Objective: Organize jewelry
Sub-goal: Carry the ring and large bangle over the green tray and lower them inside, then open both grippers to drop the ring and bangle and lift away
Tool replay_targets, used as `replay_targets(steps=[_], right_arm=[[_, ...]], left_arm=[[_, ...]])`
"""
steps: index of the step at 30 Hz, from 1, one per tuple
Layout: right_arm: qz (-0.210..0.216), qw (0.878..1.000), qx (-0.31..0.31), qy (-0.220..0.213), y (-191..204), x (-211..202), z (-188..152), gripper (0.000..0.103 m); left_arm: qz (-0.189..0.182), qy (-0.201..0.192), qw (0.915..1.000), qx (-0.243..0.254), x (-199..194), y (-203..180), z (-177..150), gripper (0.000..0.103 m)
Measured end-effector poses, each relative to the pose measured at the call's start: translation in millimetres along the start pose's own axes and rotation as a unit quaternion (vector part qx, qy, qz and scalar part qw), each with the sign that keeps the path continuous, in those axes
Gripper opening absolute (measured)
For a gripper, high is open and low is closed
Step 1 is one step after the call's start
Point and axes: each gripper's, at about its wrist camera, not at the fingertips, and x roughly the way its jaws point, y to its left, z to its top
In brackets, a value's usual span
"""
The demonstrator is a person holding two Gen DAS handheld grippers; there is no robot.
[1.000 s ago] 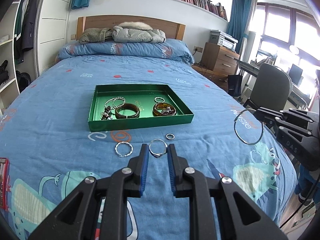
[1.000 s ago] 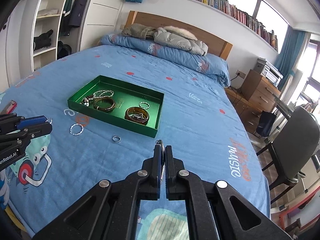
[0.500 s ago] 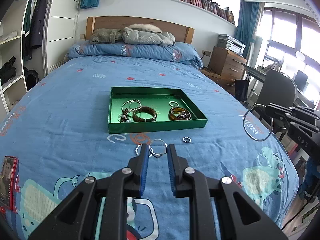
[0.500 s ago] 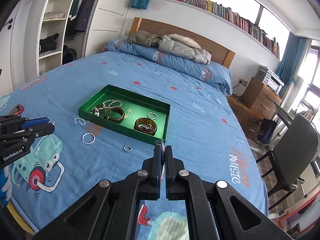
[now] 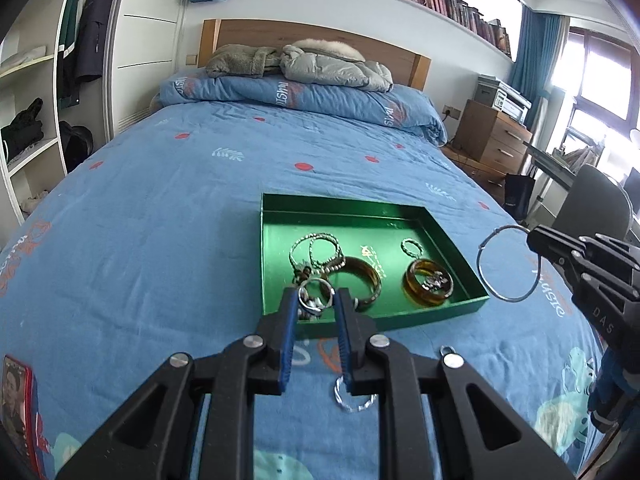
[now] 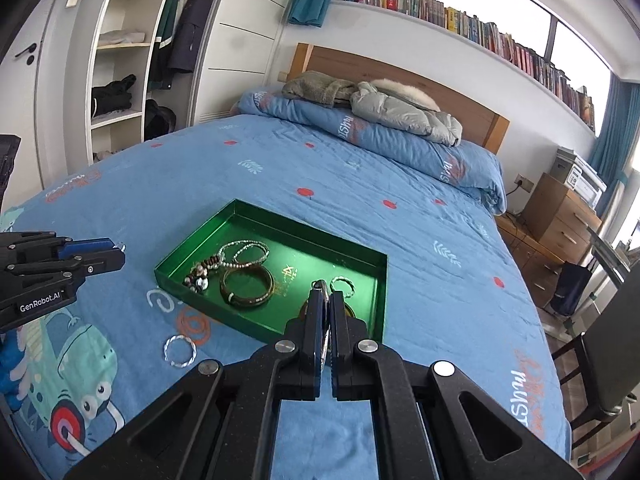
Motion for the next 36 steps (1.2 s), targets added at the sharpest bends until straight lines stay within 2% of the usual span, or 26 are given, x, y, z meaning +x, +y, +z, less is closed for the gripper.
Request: replay_targets(steps=[8,15,25,36], right_arm=[[0.026,1.000,0.009,0.002,6.8,82.6,30.7,0.003],[0.039,0.999,0.021,0.008,11.6,131.5,39.2,0.003],[0.050,0.997,0.052,0.036,11.6,173.6,26.9,0.003],[0.042,0.986,0.133,0.087,-31.5,209.8,11.3,0.003]], left_arm=[[0.006,0.023,0.9995,-0.022,83.4,8.2,48.9,0.017],[0.017,0.052,0.9983,-0.021,140.9,7.9,56.6,0.017],[0.027,0.088,0.9955,-0.023,174.0,7.1,48.4,0.017],[0.037,0.115,0.9923,-0.028,194.2,7.6,39.8,0.017]])
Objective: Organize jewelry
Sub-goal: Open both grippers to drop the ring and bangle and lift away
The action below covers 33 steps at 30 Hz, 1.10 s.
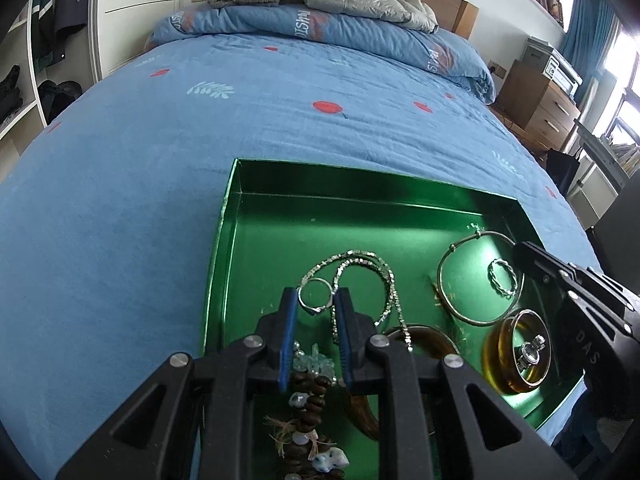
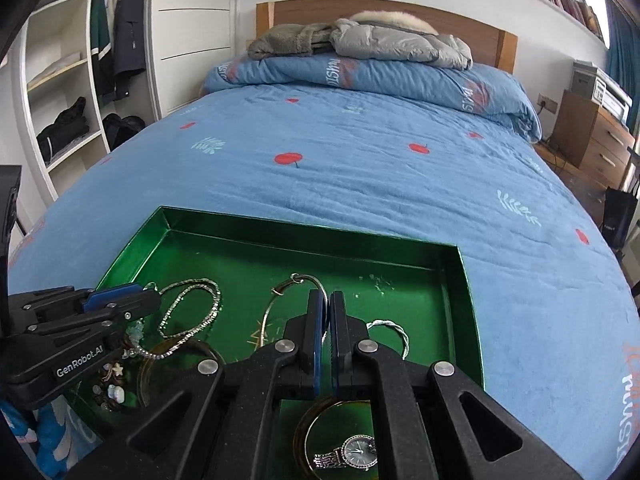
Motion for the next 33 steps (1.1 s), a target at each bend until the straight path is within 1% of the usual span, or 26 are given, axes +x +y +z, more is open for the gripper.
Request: replay_targets(steps=[4,7,14,20,21,22,23,25,27,29,33], right_arm=[[0.020,0.999,0.025,0.025,-8.9,11.8,-7.2,0.003],[0.046,0.997,0.045,0.045,-12.8,19.3,-13.1,0.003],[0.041,0.996,0.038,0.064,-10.5,27.1,-20.1,0.003],[0.038,0.997,0.035,0.063,-10.2,26.3,-21.0,0.004],[0.037,0.997,0.035,0.063,-10.4,26.3,-20.9,0.007],[0.037,0.997,0.035,0.064,-10.6,25.7,-20.9,0.014],[0.036,0.997,0.038,0.063,-10.9,24.6,-20.4,0.026],[0.037,0.997,0.041,0.056,-10.8,20.5,-19.1,0.034],[0.038,0.997,0.043,0.050,-11.0,16.2,-17.0,0.036],[0.034,0.998,0.042,0.045,-10.4,10.8,-14.5,0.040],[0.025,0.999,0.038,0.029,-10.9,-7.1,-10.9,0.043]], left_arm=[[0.008,-0.004,0.9999,0.005,1.5,0.0,-1.2,0.017],[0.014,-0.006,0.9998,0.008,2.1,-0.9,-3.1,0.017],[0.018,-0.005,0.9998,-0.006,4.5,3.5,-2.9,0.018],[0.014,-0.003,0.9998,-0.014,4.6,6.5,-2.6,0.018],[0.014,-0.003,0.9998,-0.013,4.2,6.7,-2.6,0.019],[0.014,-0.003,0.9998,-0.013,3.7,6.6,-2.6,0.019],[0.014,-0.003,0.9998,-0.012,3.8,6.7,-2.8,0.019],[0.015,-0.003,0.9999,-0.008,3.3,6.7,-3.0,0.019],[0.018,-0.003,0.9998,-0.005,2.5,4.6,-3.5,0.019],[0.017,-0.002,0.9998,-0.003,1.5,2.9,-3.3,0.026],[0.014,-0.004,0.9999,-0.004,-6.6,0.8,-3.8,0.031]])
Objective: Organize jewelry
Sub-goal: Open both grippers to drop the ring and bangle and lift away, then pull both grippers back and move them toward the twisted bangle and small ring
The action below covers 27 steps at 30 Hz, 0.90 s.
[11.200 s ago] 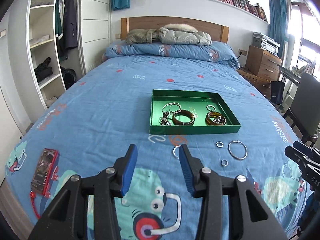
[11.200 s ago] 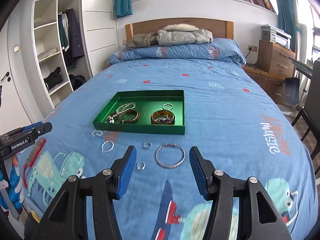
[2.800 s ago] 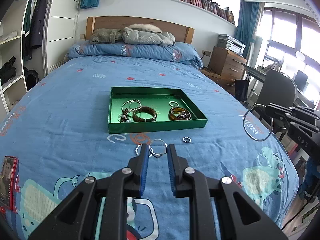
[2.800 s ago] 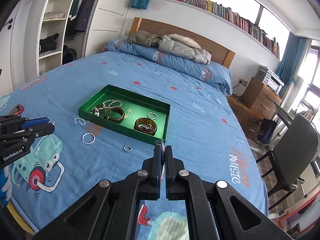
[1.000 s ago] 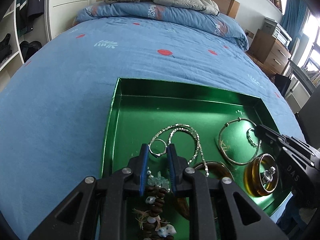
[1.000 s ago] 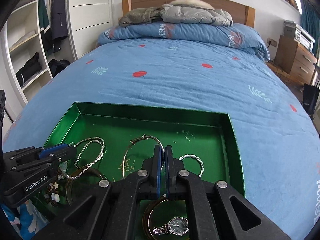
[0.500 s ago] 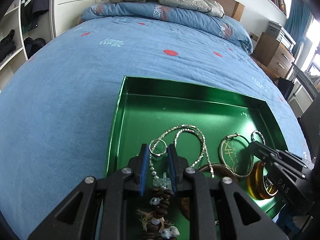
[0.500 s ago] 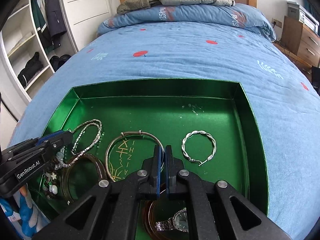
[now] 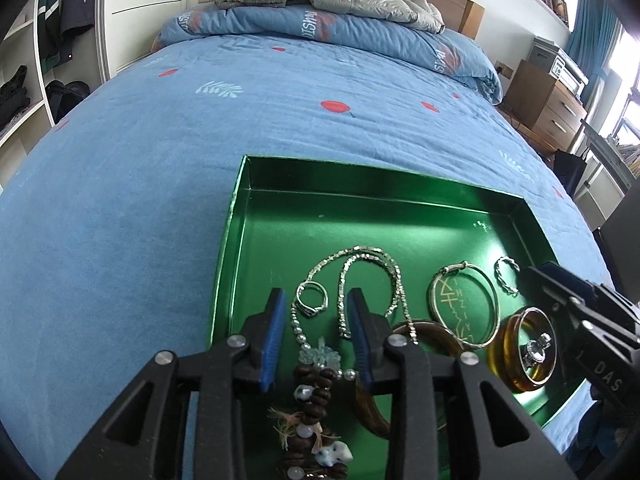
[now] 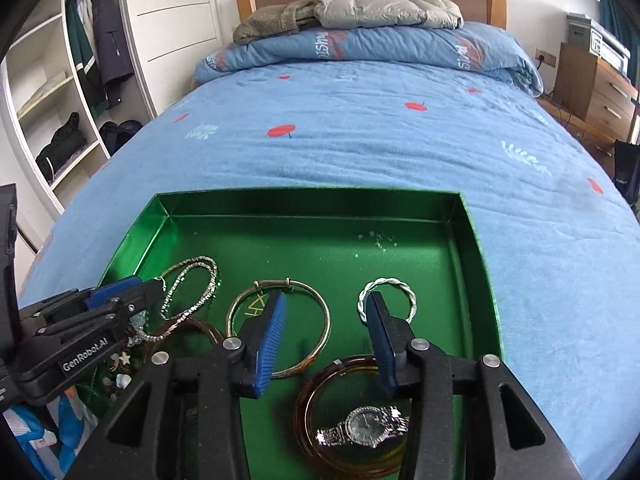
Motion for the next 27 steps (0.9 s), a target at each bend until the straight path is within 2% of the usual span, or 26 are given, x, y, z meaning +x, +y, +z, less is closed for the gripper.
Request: replay_targets(steps=[6,10,27], right_arm=[[-0.014,0.999,0.003,-0.030,-5.2,-42.2,-1.7,0.048],[-0.015,0.999,0.004,-0.047,-6.9,-70.5,-6.7,0.058],[-0.029,0.997,0.015,-0.075,-11.8,-149.3,-36.1,0.065]], left_arm=[[-0.003,-0.009,0.9999,0.008,-22.7,-7.1,5.0,0.037],[-0.004,-0.020,0.9997,0.014,-42.7,-13.1,9.2,0.042],[-0.015,-0.046,0.9987,0.019,-115.1,-15.9,-5.0,0.047]])
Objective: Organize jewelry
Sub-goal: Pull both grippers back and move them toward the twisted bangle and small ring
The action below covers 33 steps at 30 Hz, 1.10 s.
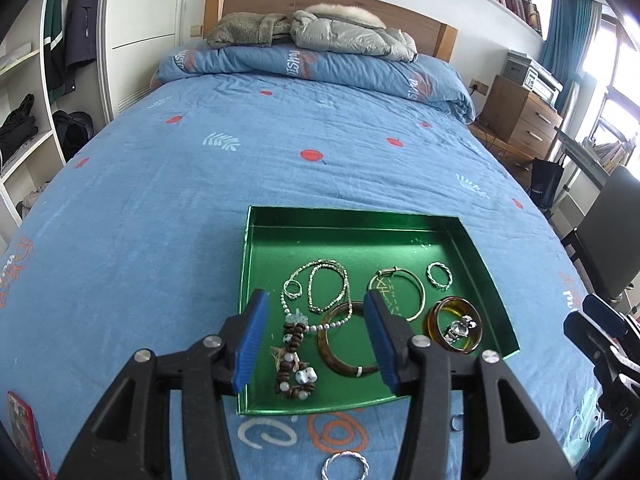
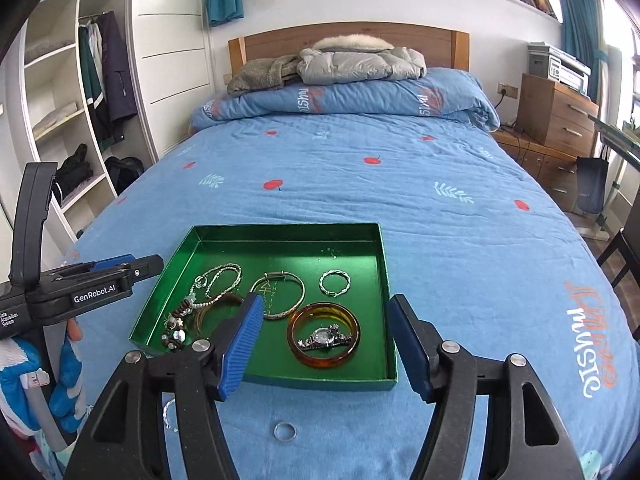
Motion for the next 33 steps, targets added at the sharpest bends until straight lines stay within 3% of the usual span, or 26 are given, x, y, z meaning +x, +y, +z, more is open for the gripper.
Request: replay_targets(steps=[14,33], right_arm=[[-0.009,0.999,0.027,-0.014,6.3,-49.4,-29.4,0.067],[-0.028,0.998,0.046,-0.020,26.2,-105.5,-69.6,0.067]], left_arm=[[-0.017,-0.019,0.9997,-0.007,-61.4,9.9,-27.0,0.047],[0.026,-0.053,0.9983,0.002,-137.1,33.4,-80.0,0.048]])
